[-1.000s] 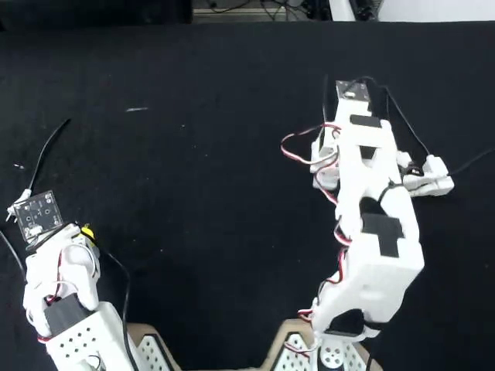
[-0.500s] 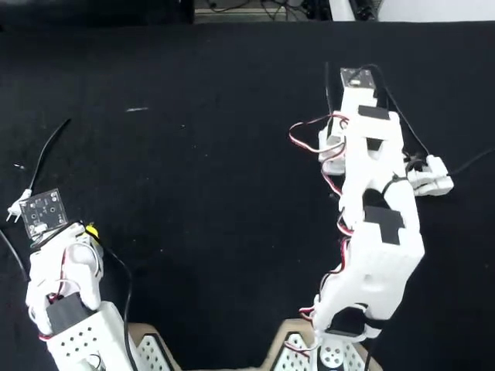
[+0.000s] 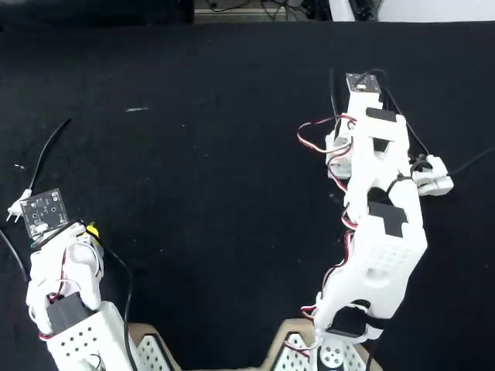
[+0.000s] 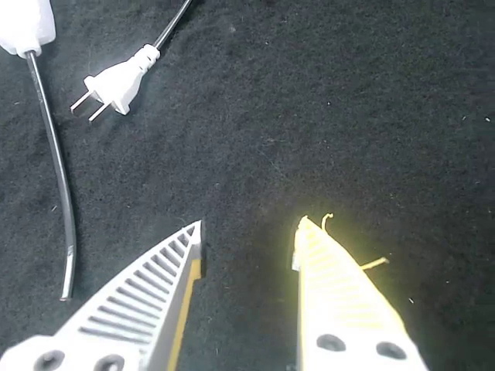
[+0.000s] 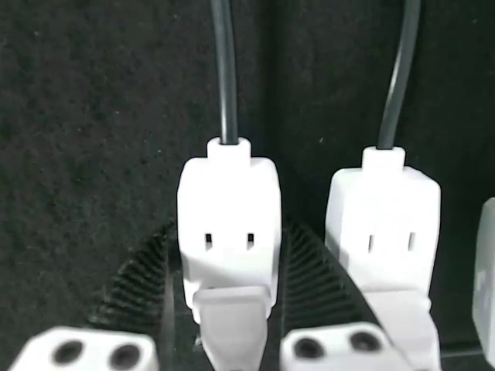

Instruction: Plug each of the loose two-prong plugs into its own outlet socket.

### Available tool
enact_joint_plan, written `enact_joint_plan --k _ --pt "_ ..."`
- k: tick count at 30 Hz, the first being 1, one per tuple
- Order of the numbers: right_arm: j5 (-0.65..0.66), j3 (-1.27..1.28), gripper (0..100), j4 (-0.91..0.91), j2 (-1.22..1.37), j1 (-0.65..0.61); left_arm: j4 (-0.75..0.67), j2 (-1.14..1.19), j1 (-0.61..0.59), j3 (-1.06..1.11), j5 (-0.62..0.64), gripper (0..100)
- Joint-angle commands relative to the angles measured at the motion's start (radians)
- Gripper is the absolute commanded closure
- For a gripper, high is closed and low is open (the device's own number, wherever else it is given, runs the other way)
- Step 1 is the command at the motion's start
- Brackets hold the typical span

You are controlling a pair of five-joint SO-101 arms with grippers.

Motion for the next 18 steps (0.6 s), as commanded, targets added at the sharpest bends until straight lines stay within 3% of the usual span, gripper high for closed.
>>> enact_joint_plan --k 1,7,12,18 --pt "0.011 -0.070 96.6 0.014 -0.008 0.014 -0.014 -0.005 0.008 0.022 0.008 80" --pt "0.005 -0.099 76.0 0.064 -0.010 0.009 -0.014 -0.005 0.008 0.022 0.008 80" --pt "0.003 -0.202 75.3 0.160 -0.021 -0.003 -0.014 -0.005 0.008 0.022 0.008 80" --pt "0.003 -0.202 75.1 0.183 -0.150 -0.104 -0.014 -0.005 0.008 0.022 0.008 80"
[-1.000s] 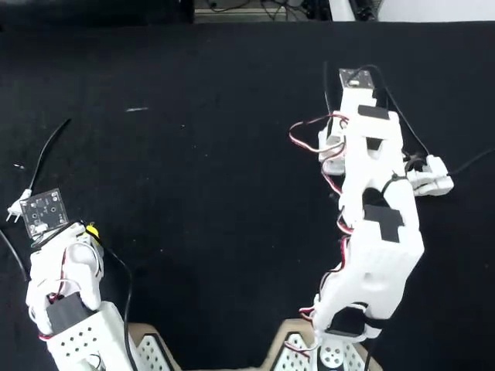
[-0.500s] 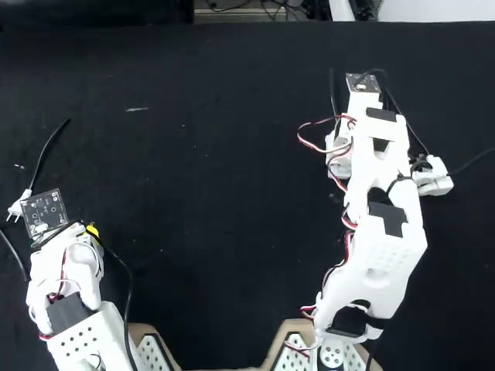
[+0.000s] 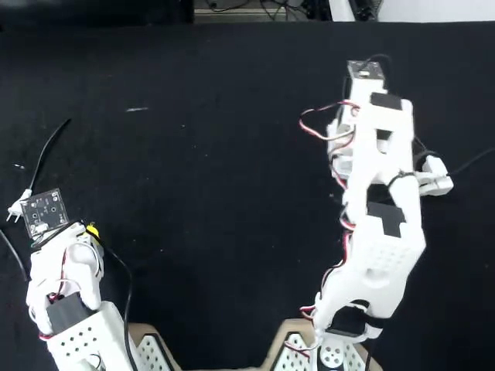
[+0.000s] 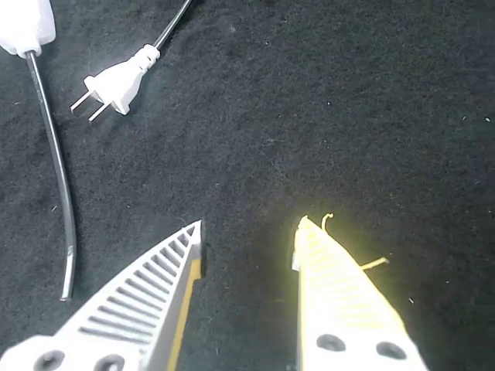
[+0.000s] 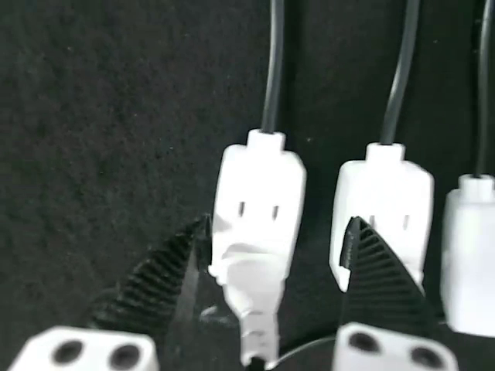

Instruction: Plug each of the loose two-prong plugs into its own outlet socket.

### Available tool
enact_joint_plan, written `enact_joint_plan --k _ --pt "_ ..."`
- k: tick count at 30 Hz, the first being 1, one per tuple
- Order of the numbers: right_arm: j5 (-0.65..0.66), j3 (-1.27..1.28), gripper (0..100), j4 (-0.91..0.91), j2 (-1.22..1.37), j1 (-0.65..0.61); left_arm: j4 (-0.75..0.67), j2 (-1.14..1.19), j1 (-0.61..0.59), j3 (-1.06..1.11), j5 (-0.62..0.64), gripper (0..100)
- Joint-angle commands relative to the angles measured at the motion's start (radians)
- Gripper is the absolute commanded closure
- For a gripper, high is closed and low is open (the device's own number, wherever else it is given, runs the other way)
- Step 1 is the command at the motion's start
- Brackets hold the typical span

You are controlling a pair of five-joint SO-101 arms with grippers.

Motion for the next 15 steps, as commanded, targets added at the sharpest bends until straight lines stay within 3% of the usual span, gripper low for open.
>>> enact_joint_plan --k 1,8,15 --pt "0.002 -0.035 75.1 0.011 -0.162 -0.097 -0.014 -0.005 0.008 0.022 0.008 80" --pt "-0.120 0.068 75.3 -0.026 -0.404 -0.290 -0.012 -0.005 0.008 0.022 0.008 80" --pt "-0.130 0.398 75.3 -0.290 -0.529 -0.397 0.006 -0.005 0.012 0.022 0.006 80"
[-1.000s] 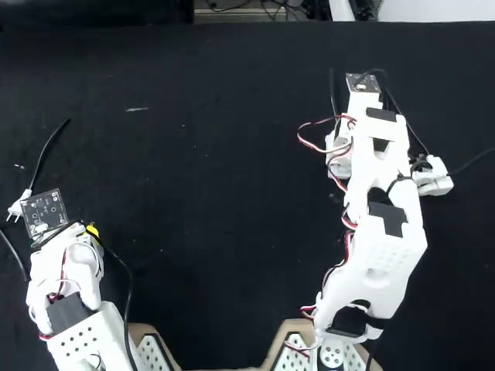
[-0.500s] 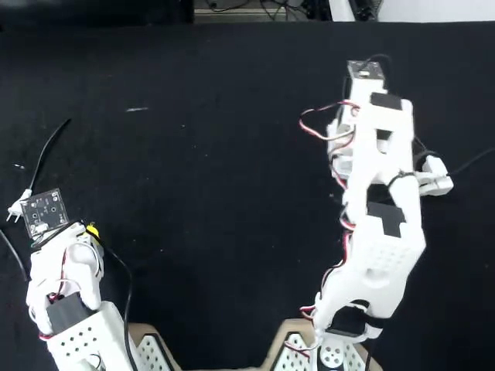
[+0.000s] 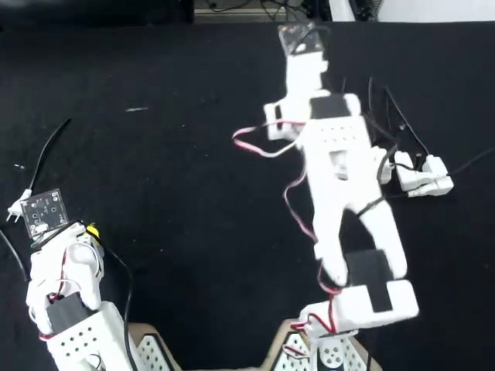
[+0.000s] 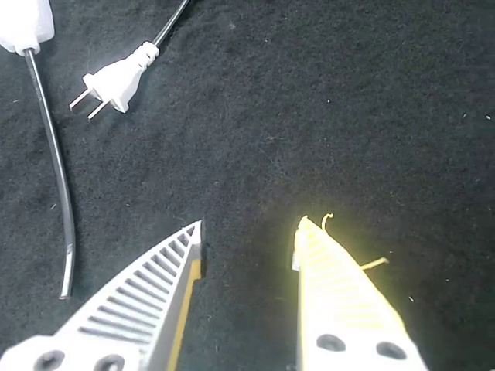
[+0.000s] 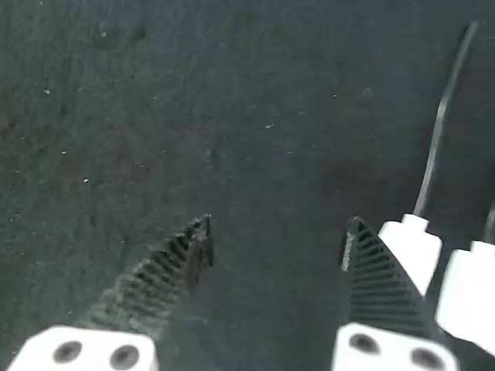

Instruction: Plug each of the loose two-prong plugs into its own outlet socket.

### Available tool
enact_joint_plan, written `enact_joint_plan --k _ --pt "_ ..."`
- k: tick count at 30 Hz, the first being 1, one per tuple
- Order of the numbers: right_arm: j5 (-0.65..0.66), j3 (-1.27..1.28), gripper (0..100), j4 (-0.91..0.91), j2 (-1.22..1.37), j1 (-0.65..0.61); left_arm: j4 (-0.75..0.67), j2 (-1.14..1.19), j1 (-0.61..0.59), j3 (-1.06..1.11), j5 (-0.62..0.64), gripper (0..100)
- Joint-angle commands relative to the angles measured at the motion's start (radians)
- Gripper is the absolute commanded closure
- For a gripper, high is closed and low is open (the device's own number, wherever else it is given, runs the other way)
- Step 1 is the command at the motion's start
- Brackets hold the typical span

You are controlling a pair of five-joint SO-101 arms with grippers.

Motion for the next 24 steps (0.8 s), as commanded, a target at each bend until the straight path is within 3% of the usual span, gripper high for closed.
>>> enact_joint_plan --k 1,8,17,24 --pt "-0.009 0.179 75.4 -0.183 -0.093 -0.084 0.002 -0.005 0.012 0.022 0.006 80" --pt "-0.014 0.424 75.4 -0.373 -0.137 -0.236 0.002 -0.005 0.013 0.022 0.006 80" --pt "-0.009 0.610 75.4 -0.657 -0.145 -0.261 0.003 -0.005 0.013 0.022 0.006 80" --pt "-0.009 0.624 75.4 -0.643 -0.147 -0.311 0.003 -0.005 0.013 0.022 0.006 80"
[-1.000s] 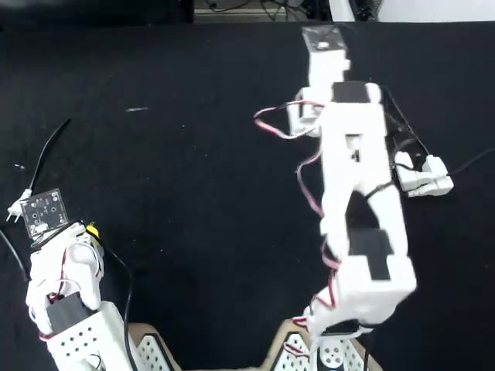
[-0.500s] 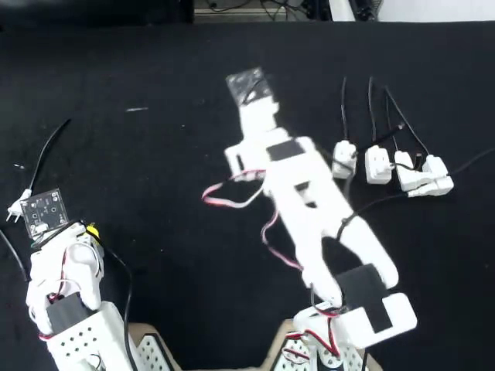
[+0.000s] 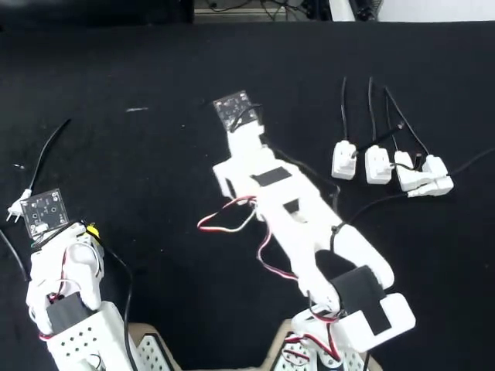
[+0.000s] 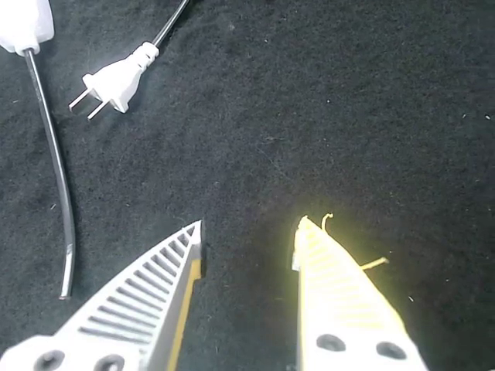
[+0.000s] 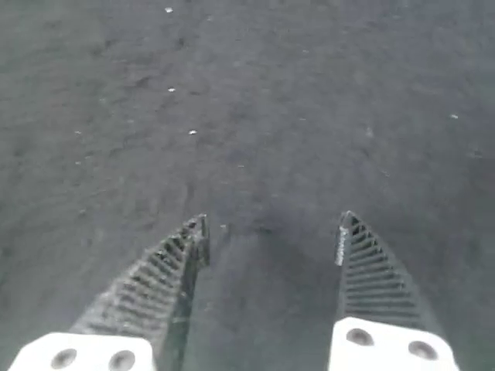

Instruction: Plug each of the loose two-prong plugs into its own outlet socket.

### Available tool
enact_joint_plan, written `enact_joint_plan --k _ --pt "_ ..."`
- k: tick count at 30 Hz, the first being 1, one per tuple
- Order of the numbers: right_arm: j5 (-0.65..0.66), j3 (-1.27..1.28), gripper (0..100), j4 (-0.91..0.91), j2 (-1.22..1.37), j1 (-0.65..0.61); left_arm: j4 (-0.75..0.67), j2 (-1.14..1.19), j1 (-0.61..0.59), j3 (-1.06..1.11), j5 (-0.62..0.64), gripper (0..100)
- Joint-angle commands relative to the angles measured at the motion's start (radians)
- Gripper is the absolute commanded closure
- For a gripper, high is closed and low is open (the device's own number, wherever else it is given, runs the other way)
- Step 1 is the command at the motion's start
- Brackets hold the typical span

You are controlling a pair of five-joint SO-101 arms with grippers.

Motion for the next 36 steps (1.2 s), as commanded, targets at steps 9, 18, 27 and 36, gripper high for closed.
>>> enact_joint_plan --k 9,18,27,36 --pt "-0.002 0.028 75.4 -0.017 -0.062 -0.072 -0.098 -0.008 -0.021 0.013 -0.146 80" --pt "-0.002 0.024 75.4 -0.018 -0.062 -0.072 -0.126 -0.008 -0.130 -0.252 -0.110 80" --pt "-0.008 0.022 75.4 -0.017 -0.064 -0.068 -0.133 -0.009 -0.134 -0.225 -0.014 80" --pt "-0.003 0.027 75.4 -0.011 -0.077 -0.066 -0.127 -0.003 -0.119 -0.352 -0.006 80"
